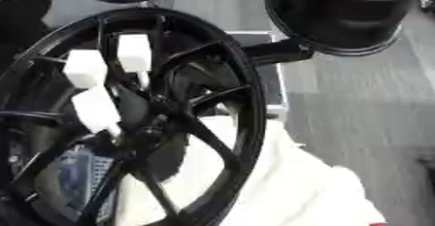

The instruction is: Pull the pin out of the wheel hub.

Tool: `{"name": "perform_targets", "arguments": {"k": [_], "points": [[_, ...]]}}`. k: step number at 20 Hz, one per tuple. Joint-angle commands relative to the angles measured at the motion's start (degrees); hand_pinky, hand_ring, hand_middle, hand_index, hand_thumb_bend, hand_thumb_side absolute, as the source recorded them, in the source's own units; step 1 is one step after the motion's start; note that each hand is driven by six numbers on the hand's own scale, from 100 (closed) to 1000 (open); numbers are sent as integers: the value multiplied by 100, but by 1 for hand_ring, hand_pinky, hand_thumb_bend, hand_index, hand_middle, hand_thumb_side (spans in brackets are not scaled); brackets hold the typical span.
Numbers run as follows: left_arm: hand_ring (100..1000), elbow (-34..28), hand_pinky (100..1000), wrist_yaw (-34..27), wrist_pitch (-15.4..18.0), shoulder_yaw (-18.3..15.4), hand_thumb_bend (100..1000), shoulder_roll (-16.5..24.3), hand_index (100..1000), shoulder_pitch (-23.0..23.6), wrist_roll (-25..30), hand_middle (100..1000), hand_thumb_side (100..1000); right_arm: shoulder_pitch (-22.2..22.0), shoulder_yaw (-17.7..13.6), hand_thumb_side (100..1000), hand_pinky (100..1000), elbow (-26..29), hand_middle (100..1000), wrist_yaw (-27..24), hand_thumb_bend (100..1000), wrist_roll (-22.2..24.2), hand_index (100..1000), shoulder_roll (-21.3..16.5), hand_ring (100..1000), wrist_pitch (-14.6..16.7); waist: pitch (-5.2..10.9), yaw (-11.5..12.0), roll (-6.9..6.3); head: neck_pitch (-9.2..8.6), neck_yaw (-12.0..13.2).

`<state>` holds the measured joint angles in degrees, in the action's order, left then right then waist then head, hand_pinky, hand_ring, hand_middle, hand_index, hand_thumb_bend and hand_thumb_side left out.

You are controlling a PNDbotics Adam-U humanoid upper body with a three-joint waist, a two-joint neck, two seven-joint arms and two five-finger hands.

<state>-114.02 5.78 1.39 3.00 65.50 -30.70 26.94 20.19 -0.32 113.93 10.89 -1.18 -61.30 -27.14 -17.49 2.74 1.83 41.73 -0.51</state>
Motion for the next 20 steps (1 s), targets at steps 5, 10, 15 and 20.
{"name": "perform_targets", "arguments": {"k": [5,10,15,20], "points": [[708,-57,769,58,-16,19,445,199,760,-60,30,611,135,64,-72,403,851,67,616,11,100,-27,757,-155,700,-1,91,1,-17,-53,-24],[713,-57,772,100,-78,196,468,303,763,-170,110,615,143,68,-56,402,851,67,616,28,100,1,758,-166,701,-5,118,5,-26,-58,-20],[723,-57,779,180,-164,558,494,425,774,-403,298,620,154,83,-36,403,851,67,615,50,100,27,757,-172,700,-9,142,-3,-57,-72,-4],[720,-57,783,319,-203,971,509,483,779,-663,422,630,156,94,-8,404,850,67,613,50,100,43,757,-188,699,-2,160,-16,-102,-78,-4]]}}
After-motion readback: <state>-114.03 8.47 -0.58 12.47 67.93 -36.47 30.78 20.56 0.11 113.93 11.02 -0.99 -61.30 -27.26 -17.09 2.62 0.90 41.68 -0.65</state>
